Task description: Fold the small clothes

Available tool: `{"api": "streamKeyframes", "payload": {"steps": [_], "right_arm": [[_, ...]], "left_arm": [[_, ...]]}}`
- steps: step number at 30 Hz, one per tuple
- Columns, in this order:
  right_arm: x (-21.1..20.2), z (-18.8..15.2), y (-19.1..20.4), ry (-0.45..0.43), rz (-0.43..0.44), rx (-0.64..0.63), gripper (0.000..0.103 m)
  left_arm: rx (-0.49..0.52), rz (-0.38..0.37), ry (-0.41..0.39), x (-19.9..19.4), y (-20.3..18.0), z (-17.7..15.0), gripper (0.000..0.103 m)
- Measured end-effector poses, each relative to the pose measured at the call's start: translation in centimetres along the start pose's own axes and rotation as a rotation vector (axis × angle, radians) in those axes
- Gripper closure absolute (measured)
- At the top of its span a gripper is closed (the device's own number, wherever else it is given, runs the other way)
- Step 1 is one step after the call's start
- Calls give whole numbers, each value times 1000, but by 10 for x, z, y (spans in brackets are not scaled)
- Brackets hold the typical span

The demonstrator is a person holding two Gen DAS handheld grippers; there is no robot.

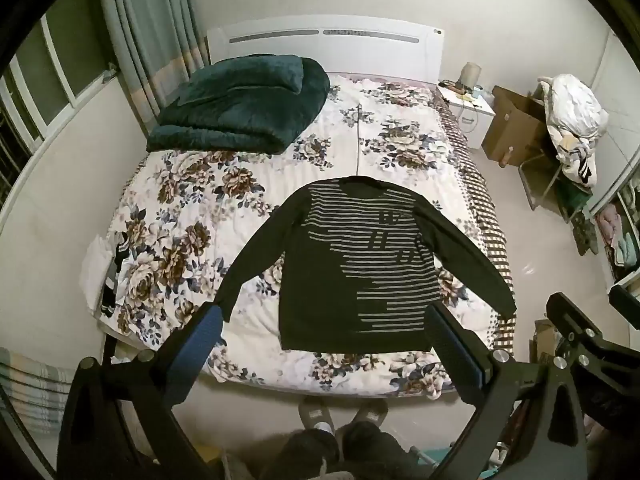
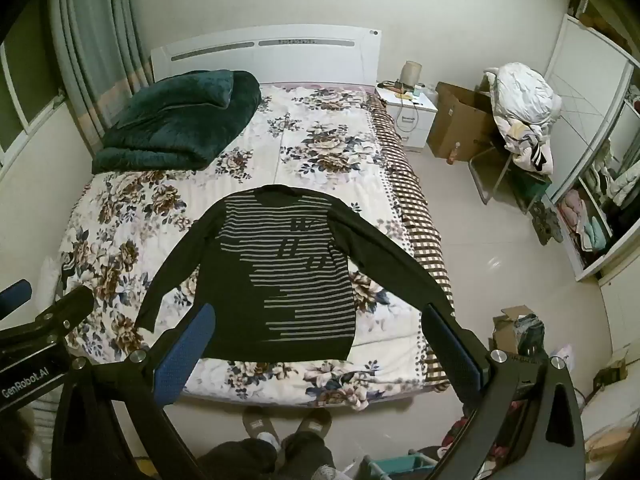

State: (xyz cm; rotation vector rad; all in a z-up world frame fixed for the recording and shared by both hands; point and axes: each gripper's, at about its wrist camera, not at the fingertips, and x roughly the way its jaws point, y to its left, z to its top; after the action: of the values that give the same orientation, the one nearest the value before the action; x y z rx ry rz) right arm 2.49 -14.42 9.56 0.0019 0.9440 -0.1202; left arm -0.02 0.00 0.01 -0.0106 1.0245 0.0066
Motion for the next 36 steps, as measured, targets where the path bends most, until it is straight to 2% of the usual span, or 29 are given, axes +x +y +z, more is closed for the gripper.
{"api": "streamKeyframes", "payload": {"steps": [36], "right_arm": [[-6, 8, -2, -9, 7, 5, 0]], "left_arm": [[6, 7, -5, 0, 0, 0, 0]]}}
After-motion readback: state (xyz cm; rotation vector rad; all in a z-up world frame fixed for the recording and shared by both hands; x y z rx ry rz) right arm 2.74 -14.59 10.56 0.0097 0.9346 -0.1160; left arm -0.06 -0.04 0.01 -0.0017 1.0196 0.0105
